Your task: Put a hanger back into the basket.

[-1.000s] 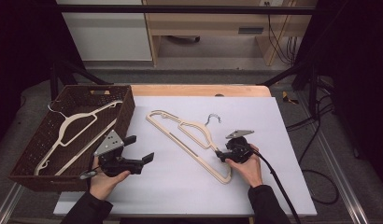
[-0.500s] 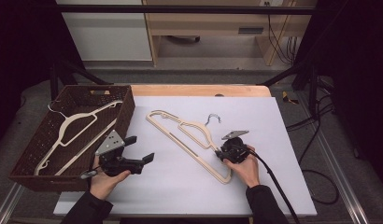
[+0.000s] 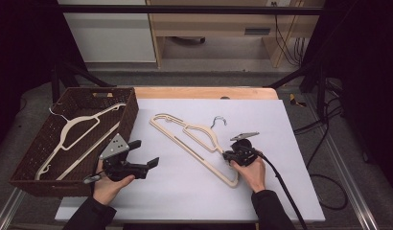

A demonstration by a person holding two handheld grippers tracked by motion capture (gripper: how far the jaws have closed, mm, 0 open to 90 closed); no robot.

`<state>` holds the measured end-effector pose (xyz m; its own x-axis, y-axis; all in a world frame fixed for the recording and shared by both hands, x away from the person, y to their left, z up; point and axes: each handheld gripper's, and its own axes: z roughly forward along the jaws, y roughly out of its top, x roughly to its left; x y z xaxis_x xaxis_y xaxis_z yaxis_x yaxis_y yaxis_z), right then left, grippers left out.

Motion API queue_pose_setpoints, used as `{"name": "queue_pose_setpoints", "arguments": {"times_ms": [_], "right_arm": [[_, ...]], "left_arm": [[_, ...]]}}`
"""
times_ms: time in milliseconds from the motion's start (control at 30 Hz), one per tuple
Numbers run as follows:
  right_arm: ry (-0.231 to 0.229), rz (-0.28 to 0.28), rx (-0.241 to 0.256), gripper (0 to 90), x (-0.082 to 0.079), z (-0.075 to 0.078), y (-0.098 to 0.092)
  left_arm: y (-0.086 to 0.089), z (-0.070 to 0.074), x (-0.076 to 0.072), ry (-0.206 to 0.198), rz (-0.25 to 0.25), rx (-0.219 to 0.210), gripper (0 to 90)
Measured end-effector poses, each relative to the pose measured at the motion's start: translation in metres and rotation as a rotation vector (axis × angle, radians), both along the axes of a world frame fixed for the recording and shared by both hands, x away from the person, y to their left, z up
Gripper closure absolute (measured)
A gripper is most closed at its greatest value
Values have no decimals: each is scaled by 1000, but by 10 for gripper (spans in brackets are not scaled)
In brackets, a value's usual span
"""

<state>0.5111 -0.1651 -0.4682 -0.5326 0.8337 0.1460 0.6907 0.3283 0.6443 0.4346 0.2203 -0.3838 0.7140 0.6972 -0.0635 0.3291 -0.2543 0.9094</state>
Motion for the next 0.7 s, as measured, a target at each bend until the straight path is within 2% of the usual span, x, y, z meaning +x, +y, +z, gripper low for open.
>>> {"name": "queue_pose_setpoints", "arguments": {"times_ms": [200,233,333,467,633,700], "right_arm": [[-14,-3,2,793,-1,2,0],[-21,-5,20,792,-2,5,-1],[-27,-10,28,794,-3,7,-2],[-44,4,25,794,-3,9,-2],[-74,-5,8,796,-6,12,-3],[-109,4,-3,797,-8,16,-5]], "left_arm": [[0,0,-1,-1,1,-3,90],[0,0,-1,0,0,-1,90],[0,0,0,1,-1,1,90],[-1,-1,0,3,-4,1,91],[-6,0,1,5,-10,5,93],[-11,1,3,3,-18,11,94]]}}
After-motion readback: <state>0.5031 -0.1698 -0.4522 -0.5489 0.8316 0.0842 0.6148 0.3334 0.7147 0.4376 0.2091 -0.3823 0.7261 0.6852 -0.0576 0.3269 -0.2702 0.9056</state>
